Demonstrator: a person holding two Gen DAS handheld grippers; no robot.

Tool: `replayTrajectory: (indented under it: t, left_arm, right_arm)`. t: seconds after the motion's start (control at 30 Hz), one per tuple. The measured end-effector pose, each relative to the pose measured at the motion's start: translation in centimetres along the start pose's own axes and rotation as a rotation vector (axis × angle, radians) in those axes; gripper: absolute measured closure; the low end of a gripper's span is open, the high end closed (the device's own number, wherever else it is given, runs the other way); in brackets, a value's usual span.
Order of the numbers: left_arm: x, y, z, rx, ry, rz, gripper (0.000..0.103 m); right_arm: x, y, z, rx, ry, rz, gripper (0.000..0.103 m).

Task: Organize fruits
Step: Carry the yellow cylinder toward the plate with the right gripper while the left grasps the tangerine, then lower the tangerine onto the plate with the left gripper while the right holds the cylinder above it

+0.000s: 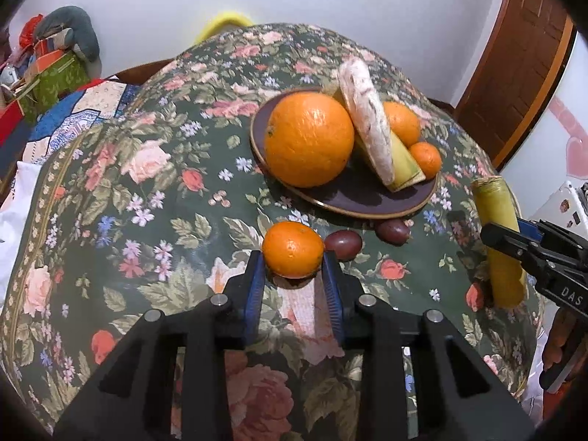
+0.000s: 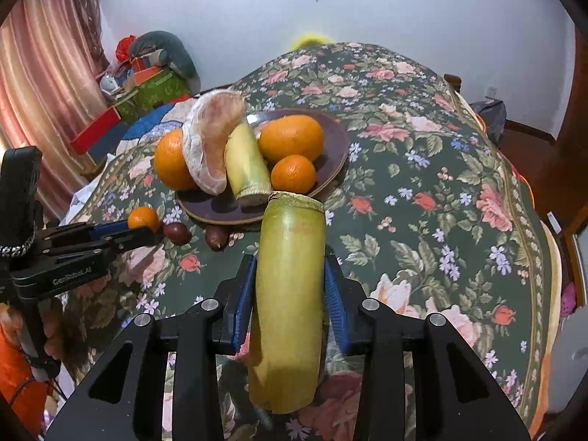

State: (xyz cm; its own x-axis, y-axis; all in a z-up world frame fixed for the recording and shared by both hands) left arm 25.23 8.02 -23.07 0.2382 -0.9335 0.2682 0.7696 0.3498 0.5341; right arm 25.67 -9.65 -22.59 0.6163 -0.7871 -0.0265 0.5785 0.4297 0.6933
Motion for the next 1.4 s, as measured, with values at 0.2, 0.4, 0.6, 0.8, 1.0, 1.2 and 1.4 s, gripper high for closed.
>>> replayTrajectory:
  t: [0.2,0.4,0.6,0.8,1.0,1.2,1.4]
  left_arm:
    - [0.1,1.2,2.3,0.071,-0.018,0.009,0.072]
    - [0.8,3.5,3.9,0.140,-0.038,0.011,0.071]
    - [1.2,6.3,3.4,0.178,-0.045,0.020,0.071]
    - [1.5,8.9,1.9,0.184,-0.050,0.022,0.071]
    - [1.5,10.4,-0.8,0.137,-0.053,0.031,0.071]
    - [1.6,11.2,-3.3,0.081,-0.061,0.025,0.071]
    - [1.6,11.9,-4.7,0.048,-0.078,0.027,0.071]
  right_arm:
    - [0.6,1.0,0.7,0.031,-0.015,-0.004,0.071]
    - [1.3,2.6,1.1,0.068,-0.031,-0.004,0.072]
    - [2.1,4.6,0.4,0.099,-0.042,0.002,0.072]
    - [3.3,6.3,-0.4,0.111,-0.061,0.019,0.072]
    - [4.0,8.0,-1.5,0.118,-0.076,0.043,0.072]
    - [4.3,9.2,-3.5,0.096,-0.075,0.076,0.072]
    - [4.7,10.4,-5.3,0.078,-0.065,0.087,0.072]
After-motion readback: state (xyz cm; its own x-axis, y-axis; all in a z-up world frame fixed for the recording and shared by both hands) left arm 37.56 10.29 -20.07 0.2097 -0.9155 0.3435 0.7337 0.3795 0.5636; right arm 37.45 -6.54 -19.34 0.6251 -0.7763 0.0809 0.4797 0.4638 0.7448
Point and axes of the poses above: each gripper's, at about its wrist camera, not at the fingertips, and z roughly against the way its jaws point, x to its right, y to its top, the point moved 2 cm from there along -z, roughly the way its jaws point, and after that the axes turned 14 degrees about z, right-handed, at the moved point
